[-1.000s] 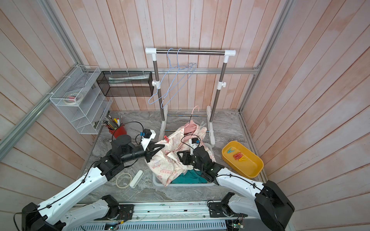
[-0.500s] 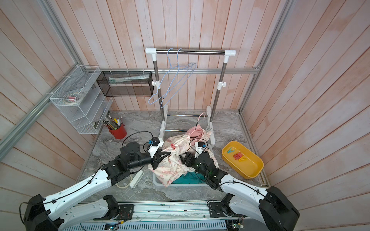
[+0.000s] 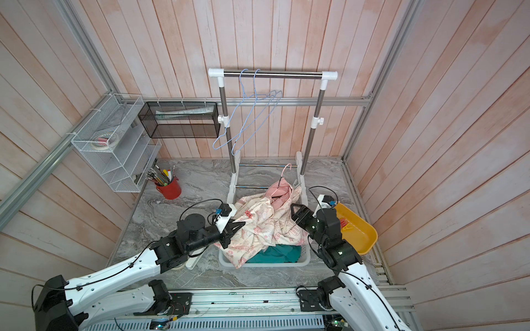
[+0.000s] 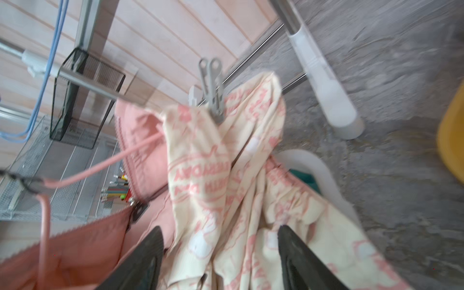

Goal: Remove the clothespins securing jackets to the hanger
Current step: Adjust the jacket in the basket.

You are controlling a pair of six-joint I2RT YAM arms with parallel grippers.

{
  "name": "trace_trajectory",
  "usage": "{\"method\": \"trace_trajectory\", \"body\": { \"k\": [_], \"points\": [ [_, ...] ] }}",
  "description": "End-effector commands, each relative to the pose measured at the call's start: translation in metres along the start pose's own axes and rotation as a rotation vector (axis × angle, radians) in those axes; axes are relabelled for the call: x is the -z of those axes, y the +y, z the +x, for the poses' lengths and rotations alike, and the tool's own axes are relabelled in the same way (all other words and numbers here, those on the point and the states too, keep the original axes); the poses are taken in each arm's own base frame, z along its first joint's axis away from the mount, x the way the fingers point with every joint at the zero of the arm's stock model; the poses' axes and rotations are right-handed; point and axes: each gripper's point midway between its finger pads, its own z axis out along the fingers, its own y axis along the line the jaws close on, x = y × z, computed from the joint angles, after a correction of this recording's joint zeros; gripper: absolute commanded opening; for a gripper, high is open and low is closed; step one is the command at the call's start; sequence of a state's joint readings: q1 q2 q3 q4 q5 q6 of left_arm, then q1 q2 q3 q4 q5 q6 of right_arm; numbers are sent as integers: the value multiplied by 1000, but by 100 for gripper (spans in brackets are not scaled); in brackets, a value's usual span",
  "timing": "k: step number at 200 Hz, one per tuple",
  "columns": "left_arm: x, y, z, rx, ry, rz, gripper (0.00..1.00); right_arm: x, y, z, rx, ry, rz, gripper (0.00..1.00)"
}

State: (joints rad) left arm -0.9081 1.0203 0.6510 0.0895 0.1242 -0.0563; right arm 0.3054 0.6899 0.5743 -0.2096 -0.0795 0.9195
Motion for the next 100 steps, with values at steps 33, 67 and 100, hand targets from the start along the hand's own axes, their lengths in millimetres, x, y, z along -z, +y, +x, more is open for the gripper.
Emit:
{"method": "trace_trajectory", "body": {
  "k": [33,67,100],
  "points": [
    [-8,-17,25,-38,36,-24,0,-14,4,-48,-7,6,-3,76],
    [-18,-35,41,-51,58,11,0,-31,19,-69,3,-12,-18,75],
    [-24,-45,53,-43,64,47,0,-52,7,-72,6,18,53,69]
  ]
}}
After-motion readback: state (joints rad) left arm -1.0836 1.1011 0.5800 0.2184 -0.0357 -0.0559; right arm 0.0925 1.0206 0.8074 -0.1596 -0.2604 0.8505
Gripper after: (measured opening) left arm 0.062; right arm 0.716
